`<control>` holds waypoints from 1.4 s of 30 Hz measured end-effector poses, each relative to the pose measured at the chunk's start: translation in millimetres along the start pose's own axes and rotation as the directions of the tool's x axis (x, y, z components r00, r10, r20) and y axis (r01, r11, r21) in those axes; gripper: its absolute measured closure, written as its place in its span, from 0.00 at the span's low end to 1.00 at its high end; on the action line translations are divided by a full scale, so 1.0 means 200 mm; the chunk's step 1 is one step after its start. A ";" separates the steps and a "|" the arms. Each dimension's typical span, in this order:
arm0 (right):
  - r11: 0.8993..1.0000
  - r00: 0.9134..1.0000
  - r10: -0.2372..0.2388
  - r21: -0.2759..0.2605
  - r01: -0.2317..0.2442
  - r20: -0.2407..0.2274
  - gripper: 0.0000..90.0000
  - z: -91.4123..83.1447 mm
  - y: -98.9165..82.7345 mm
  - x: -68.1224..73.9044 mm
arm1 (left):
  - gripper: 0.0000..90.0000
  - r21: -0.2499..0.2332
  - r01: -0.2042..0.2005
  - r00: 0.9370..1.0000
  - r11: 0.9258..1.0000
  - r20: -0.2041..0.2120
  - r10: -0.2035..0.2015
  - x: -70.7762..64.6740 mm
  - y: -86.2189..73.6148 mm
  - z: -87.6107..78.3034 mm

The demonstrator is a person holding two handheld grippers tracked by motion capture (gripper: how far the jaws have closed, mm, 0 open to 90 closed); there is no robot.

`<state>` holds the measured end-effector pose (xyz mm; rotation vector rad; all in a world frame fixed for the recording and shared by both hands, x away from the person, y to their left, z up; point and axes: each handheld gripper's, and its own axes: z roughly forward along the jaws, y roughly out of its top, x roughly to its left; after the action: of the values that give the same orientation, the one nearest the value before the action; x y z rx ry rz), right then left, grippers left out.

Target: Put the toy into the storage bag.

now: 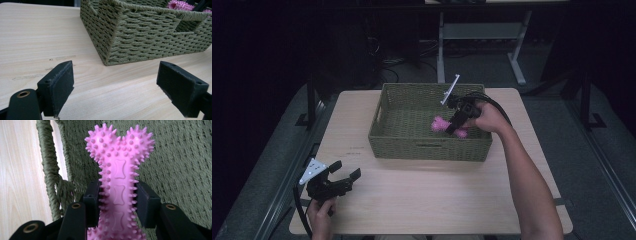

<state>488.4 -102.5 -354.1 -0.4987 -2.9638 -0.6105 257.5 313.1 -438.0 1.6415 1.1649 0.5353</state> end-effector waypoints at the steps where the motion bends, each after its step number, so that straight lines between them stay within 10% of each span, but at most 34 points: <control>1: 1.000 1.000 0.000 0.001 0.000 -0.002 0.64 0.00 0.00 0.00 | 0.15 0.003 -0.001 1.000 1.000 0.000 0.001 0.00 0.00 0.00; 42: 0.999 0.999 0.050 0.016 -0.050 -0.004 0.58 0.08 -0.02 -0.01 | 0.15 0.010 -0.004 1.000 1.000 0.003 0.004 0.00 0.00 0.01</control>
<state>488.8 -100.8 -370.6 -0.5681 -2.9400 -0.5822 258.7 312.1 -438.6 1.6525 1.1644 0.5302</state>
